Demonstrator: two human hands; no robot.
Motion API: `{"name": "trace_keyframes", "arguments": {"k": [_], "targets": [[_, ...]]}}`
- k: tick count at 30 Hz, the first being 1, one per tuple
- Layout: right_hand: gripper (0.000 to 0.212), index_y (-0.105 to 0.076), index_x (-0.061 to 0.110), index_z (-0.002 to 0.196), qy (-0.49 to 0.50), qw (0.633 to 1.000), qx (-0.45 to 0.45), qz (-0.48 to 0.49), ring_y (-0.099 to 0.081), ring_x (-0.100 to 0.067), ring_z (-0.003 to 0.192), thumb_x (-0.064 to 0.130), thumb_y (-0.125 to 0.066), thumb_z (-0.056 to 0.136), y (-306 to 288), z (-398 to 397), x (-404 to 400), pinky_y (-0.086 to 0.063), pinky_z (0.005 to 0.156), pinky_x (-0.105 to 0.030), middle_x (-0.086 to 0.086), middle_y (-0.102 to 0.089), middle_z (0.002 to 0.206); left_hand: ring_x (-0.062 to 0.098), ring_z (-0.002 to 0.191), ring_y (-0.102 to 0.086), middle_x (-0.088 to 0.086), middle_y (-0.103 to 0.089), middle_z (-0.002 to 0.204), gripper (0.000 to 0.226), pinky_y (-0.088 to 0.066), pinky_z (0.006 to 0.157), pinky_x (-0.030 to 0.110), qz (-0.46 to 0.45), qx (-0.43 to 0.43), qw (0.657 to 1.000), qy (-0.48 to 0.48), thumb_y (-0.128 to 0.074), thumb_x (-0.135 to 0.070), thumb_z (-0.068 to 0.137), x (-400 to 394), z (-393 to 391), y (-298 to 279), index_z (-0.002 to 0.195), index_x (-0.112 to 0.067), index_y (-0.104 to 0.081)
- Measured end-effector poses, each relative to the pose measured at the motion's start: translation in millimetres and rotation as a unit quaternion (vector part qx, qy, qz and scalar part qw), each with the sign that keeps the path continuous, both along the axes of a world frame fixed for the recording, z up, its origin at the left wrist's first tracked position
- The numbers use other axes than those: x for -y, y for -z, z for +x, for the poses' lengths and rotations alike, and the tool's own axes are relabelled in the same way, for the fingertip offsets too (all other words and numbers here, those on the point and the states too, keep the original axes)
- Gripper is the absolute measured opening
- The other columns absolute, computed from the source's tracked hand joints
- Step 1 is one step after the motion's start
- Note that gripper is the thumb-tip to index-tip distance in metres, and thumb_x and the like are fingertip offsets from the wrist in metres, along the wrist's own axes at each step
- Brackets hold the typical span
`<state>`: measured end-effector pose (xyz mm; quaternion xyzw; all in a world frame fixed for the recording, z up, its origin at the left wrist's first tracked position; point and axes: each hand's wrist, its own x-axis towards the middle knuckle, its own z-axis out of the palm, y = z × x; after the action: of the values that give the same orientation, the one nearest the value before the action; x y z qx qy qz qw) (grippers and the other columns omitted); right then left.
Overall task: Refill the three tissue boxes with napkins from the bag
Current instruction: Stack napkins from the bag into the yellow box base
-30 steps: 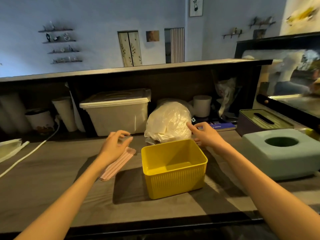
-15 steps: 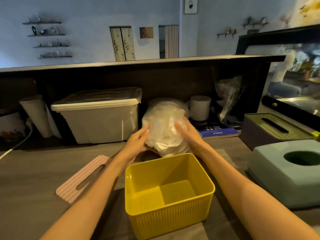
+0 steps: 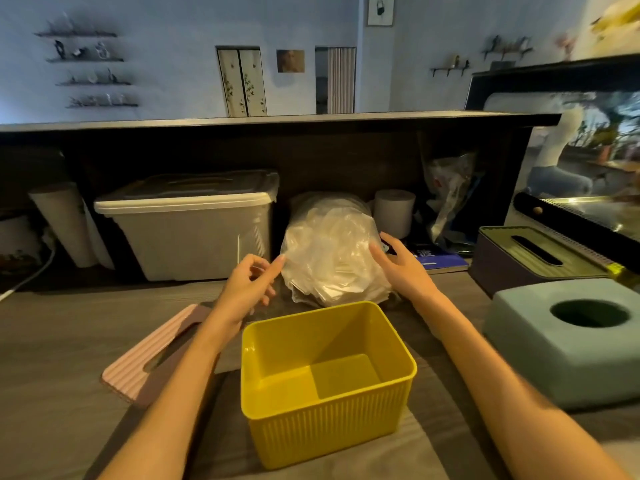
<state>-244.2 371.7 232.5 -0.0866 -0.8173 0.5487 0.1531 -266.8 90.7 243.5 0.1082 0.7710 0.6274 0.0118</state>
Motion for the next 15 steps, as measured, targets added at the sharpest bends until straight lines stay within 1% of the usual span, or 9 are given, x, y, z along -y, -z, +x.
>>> {"name": "trace_keyframes", "arguments": {"k": [1,2,3,4,6,8,10,12,15], "targets": [[0.063,-0.041,0.032,0.154,0.016,1.0,-0.006,0.016,-0.055,-0.024,0.131,0.057,-0.055,0.098,1.2,7.5,-1.7,-0.045,0.102,-0.037,-0.008,-0.058,0.143,0.022,0.081,-0.065,0.013,-0.067,0.095,0.039,-0.053,0.07,0.033,0.04,0.028,0.997,0.067,-0.06,-0.047,0.092,3.8,5.8,-4.5,0.104,-0.01,-0.062],[0.06,-0.045,0.028,0.151,0.036,0.998,-0.014,0.051,-0.057,-0.024,0.126,0.053,-0.057,0.099,2.3,13.6,-3.5,-0.045,0.1,-0.037,-0.009,-0.062,0.136,0.025,0.087,-0.068,0.016,-0.069,0.099,0.039,-0.056,0.077,0.034,0.077,0.059,0.985,0.145,-0.055,-0.043,0.095,6.9,13.2,-9.3,0.108,-0.007,-0.064],[0.055,-0.049,0.025,0.147,0.057,0.993,-0.032,0.098,-0.06,-0.024,0.121,0.048,-0.061,0.098,3.0,18.8,-4.7,-0.046,0.098,-0.036,-0.009,-0.063,0.13,0.029,0.098,-0.069,0.017,-0.071,0.108,0.041,-0.057,0.086,0.036,0.086,0.081,0.97,0.212,-0.049,-0.038,0.099,9.2,19.6,-13.0,0.116,-0.004,-0.064],[0.049,-0.055,0.023,0.141,0.073,0.986,-0.06,0.139,-0.063,-0.023,0.112,0.043,-0.065,0.097,3.0,23.6,-5.6,-0.049,0.094,-0.035,-0.008,-0.063,0.123,0.03,0.109,-0.068,0.016,-0.07,0.119,0.043,-0.056,0.094,0.038,0.06,0.088,0.958,0.268,-0.044,-0.034,0.101,9.7,24.9,-15.7,0.126,-0.005,-0.062],[0.029,-0.068,0.023,0.122,0.072,0.974,-0.135,0.165,-0.065,-0.012,0.093,0.034,-0.071,0.095,-1.8,31.2,-4.5,-0.056,0.085,-0.033,0.0,-0.063,0.109,0.025,0.124,-0.062,0.009,-0.065,0.133,0.043,-0.054,0.098,0.036,-0.024,0.069,0.938,0.34,-0.044,-0.031,0.101,7.1,31.0,-18.3,0.137,-0.015,-0.059],[0.012,-0.074,0.023,0.105,0.022,0.969,-0.192,0.154,-0.067,-0.006,0.085,0.026,-0.074,0.094,-9.9,37.9,-2.0,-0.058,0.078,-0.028,0.007,-0.069,0.097,0.02,0.126,-0.06,0.0,-0.064,0.136,0.037,-0.053,0.097,0.034,-0.065,0.076,0.926,0.364,-0.047,-0.032,0.101,1.9,35.6,-21.8,0.134,-0.028,-0.063],[0.009,-0.076,0.02,0.102,-0.061,0.968,-0.201,0.14,-0.071,-0.007,0.082,0.022,-0.075,0.093,-16.7,43.8,4.7,-0.059,0.077,-0.024,0.01,-0.074,0.091,0.02,0.128,-0.059,-0.003,-0.064,0.137,0.031,-0.053,0.099,0.034,-0.062,0.099,0.917,0.38,-0.049,-0.032,0.104,-2.5,39.6,-24.0,0.129,-0.035,-0.067],[0.011,-0.077,0.019,0.103,-0.125,0.961,-0.193,0.154,-0.073,-0.008,0.083,0.019,-0.075,0.092,-18.8,45.3,11.3,-0.06,0.078,-0.024,0.01,-0.075,0.092,0.019,0.128,-0.059,-0.004,-0.064,0.137,0.032,-0.052,0.098,0.033,-0.061,0.112,0.913,0.386,-0.049,-0.035,0.101,-5.2,41.4,-24.4,0.127,-0.038,-0.068],[0.014,-0.078,0.021,0.105,-0.173,0.948,-0.18,0.2,-0.07,-0.005,0.093,0.018,-0.076,0.091,-11.4,39.9,13.3,-0.058,0.084,-0.023,0.013,-0.075,0.1,0.021,0.126,-0.061,-0.001,-0.065,0.136,0.034,-0.053,0.098,0.033,-0.067,0.128,0.905,0.4,-0.054,-0.046,0.098,-8.9,43.6,-21.6,0.127,-0.037,-0.069]]}}
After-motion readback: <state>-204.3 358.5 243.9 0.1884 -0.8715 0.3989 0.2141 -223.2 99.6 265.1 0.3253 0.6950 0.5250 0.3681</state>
